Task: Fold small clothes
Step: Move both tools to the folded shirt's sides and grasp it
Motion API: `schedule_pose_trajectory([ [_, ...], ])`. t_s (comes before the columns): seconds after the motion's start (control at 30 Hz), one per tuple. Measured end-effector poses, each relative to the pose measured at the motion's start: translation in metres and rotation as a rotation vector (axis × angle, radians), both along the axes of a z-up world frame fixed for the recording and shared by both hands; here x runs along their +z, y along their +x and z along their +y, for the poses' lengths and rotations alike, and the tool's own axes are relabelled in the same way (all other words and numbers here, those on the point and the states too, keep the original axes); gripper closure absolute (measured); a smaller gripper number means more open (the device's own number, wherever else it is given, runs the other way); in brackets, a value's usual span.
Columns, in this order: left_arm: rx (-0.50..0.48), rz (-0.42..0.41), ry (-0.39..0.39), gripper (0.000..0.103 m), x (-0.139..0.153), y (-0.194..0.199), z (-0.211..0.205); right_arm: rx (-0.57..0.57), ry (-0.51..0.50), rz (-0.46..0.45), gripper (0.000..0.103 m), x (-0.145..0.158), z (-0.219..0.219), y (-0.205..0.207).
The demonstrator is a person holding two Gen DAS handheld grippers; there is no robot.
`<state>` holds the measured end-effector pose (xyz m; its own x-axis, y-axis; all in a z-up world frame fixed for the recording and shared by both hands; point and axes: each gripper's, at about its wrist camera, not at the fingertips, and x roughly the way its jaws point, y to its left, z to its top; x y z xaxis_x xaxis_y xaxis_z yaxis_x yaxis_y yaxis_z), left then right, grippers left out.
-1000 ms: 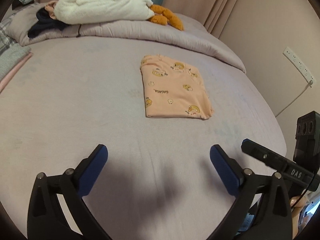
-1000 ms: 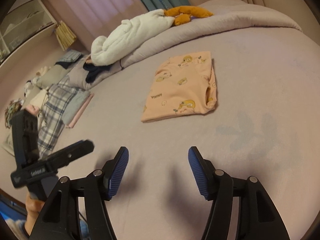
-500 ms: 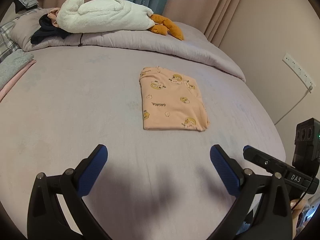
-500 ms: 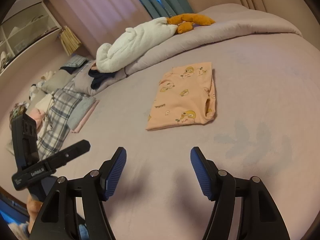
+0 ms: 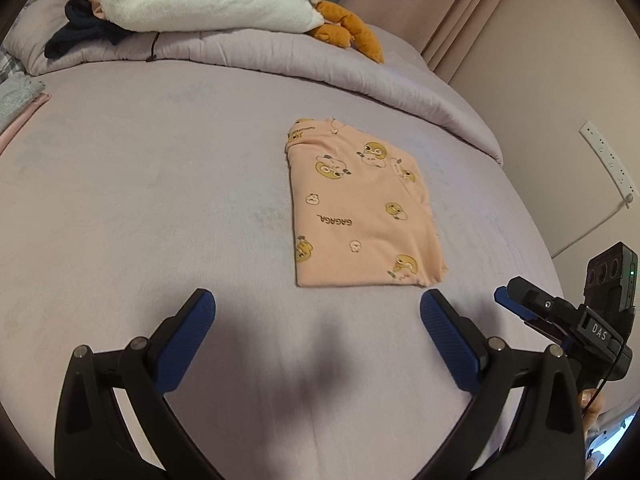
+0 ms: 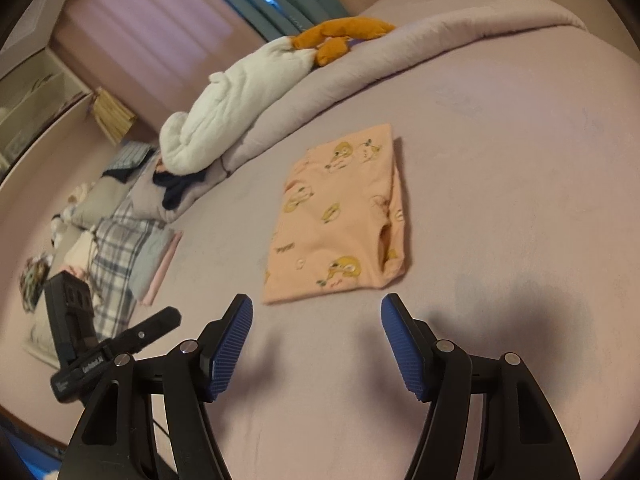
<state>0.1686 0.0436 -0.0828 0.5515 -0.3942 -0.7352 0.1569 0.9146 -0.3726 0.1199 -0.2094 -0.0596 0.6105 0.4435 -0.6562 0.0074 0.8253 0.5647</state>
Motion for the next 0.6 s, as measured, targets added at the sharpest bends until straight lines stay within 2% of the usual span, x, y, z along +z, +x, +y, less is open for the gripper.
schedule_pose_trajectory([
  [0.6,-0.047,0.073,-0.014,0.001,-0.037,0.082,-0.023,-0.030,0.034,0.091,0.036,-0.040,-0.026,0.065],
])
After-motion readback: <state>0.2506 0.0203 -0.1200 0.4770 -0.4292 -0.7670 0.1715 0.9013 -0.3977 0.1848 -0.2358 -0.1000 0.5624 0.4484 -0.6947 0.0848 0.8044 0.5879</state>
